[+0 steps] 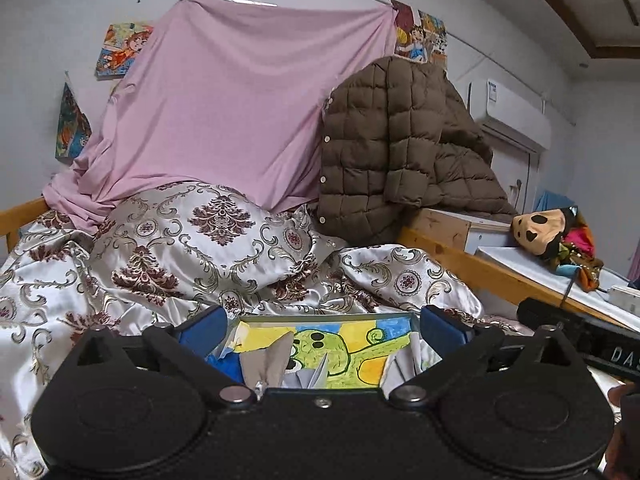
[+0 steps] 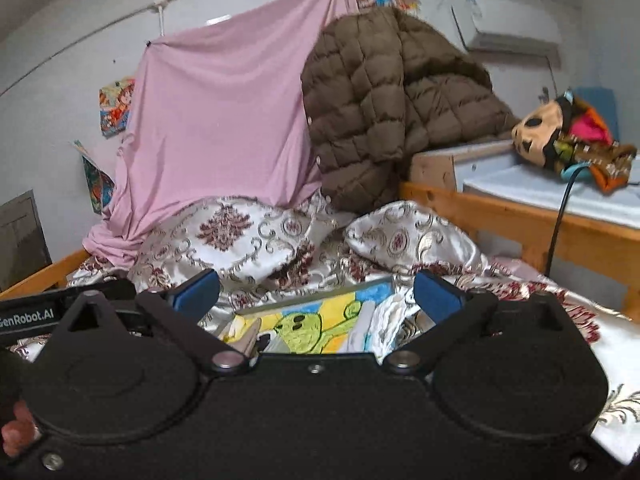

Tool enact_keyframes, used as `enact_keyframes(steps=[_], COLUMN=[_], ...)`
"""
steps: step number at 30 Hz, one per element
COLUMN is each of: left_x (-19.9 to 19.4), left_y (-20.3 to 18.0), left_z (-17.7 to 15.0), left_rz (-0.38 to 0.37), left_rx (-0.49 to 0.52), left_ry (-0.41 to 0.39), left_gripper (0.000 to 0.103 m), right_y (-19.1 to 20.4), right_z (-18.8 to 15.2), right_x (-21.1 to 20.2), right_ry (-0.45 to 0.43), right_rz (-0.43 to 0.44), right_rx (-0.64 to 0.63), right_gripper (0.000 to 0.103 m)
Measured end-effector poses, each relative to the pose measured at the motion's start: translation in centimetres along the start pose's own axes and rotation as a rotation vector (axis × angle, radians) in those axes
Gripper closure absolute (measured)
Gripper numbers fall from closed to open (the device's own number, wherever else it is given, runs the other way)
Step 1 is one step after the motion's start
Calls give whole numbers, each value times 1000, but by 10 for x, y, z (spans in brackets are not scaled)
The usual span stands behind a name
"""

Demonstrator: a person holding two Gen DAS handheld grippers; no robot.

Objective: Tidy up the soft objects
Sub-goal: 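Open both tools to drop the bag and cloth into the tray, then withdraw both tools back above the cluttered bed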

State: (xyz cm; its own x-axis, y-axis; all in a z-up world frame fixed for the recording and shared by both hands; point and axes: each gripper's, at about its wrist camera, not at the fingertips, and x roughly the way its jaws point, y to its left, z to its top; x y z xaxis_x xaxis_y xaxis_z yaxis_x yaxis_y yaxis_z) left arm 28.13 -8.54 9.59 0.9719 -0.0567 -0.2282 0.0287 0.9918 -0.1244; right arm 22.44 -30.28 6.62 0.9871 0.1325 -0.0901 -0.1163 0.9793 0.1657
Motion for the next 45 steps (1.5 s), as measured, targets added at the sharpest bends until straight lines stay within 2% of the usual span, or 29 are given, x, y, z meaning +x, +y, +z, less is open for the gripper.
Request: enact_keyframes(steps=[5, 10, 19, 31, 39, 45], left_x=[-31, -62, -110, -159, -176, -178], left_y=[7, 16, 39, 62, 71, 68], left_z=[-12, -29, -60, -96, -114, -131], left_rz=[4, 13, 29, 39, 37, 37], left_rx=[12, 23, 0, 43, 45, 84], left_ry=[-14, 20, 67, 165, 226, 292], left_gripper=[1, 1, 1, 1, 1, 1], right_y=[14, 27, 47, 70, 78, 84], right_z=[-4, -19, -65, -93, -103, -114], right_x=[-38, -66, -128, -182, -197, -197], right_ry=[-58, -47, 30, 136, 212, 309], right_rz=[3, -12, -20, -55, -116, -161], right_rx=[5, -3, -53, -66, -87, -116], right_gripper=[1, 1, 1, 1, 1, 1])
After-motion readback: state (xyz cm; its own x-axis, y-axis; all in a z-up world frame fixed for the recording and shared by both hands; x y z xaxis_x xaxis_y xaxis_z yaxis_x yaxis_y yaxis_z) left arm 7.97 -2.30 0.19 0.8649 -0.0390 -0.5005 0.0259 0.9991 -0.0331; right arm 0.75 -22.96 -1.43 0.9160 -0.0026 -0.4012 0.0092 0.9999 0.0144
